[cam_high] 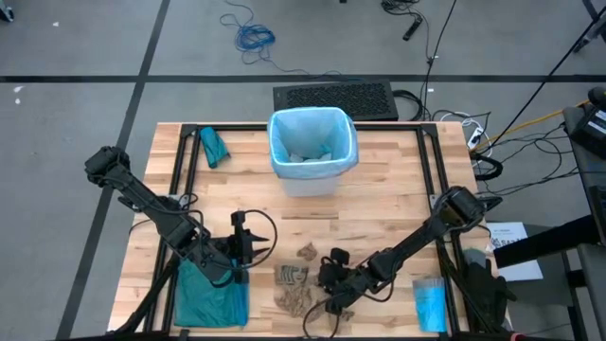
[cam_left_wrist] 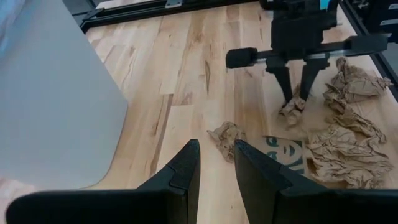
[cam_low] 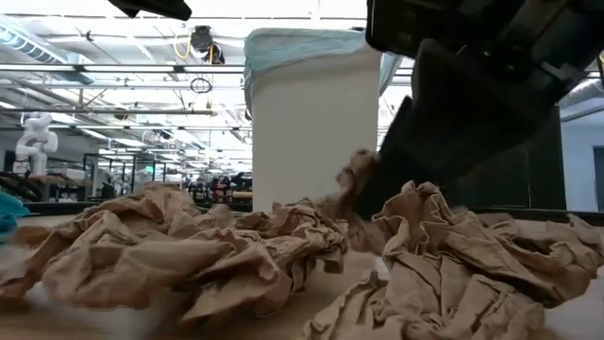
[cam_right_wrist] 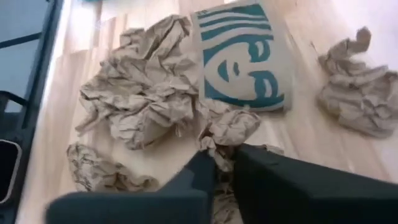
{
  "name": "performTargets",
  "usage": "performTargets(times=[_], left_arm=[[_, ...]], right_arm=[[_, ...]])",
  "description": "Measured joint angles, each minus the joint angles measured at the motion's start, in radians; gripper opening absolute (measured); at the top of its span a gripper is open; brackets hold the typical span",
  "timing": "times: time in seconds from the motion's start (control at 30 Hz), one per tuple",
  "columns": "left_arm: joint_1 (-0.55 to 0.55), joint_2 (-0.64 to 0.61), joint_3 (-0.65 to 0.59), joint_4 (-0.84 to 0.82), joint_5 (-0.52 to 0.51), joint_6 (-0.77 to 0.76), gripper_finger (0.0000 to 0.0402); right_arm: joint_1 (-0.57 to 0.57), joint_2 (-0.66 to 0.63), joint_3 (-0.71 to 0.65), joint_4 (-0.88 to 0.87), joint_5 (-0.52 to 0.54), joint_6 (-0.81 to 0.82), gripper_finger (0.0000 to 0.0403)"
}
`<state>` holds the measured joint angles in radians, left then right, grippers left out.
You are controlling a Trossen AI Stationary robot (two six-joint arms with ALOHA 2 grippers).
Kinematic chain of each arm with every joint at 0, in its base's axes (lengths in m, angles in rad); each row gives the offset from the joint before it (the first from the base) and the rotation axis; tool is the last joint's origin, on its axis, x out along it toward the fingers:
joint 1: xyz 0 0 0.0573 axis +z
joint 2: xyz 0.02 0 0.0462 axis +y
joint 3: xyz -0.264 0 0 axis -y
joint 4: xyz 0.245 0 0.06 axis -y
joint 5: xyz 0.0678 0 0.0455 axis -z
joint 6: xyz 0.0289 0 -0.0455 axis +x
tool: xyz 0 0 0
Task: Place trash/remove bag and relplace
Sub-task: Put the brown paper napkin into the white trash bin
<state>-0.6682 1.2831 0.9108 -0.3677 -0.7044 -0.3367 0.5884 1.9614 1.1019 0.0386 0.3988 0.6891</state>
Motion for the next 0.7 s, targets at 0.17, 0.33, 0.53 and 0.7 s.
performTargets(times=[0.17,0.33,0.53,0.7], left_arm=[[0.000,0.000,0.000,0.000,0.000,0.002,0.0096],[0.000,0.000,0.000,0.000,0.000,0.002,0.0096],[0.000,0.000,0.000,-0.006,0.000,0.002,0.0096],[0.000,0.000,-0.019,0.013,-0.001,0.002,0.0096]], right_arm=[[0.000,-0.053,0.000,-0.001,0.072,-0.042,0.0004],[-0.015,-0.178,0.000,0.001,0.161,-0.182,0.0002],[-0.064,-0.373,0.000,0.004,0.268,-0.429,0.0001],[-0.149,-0.518,0.000,0.029,0.310,-0.634,0.0000]])
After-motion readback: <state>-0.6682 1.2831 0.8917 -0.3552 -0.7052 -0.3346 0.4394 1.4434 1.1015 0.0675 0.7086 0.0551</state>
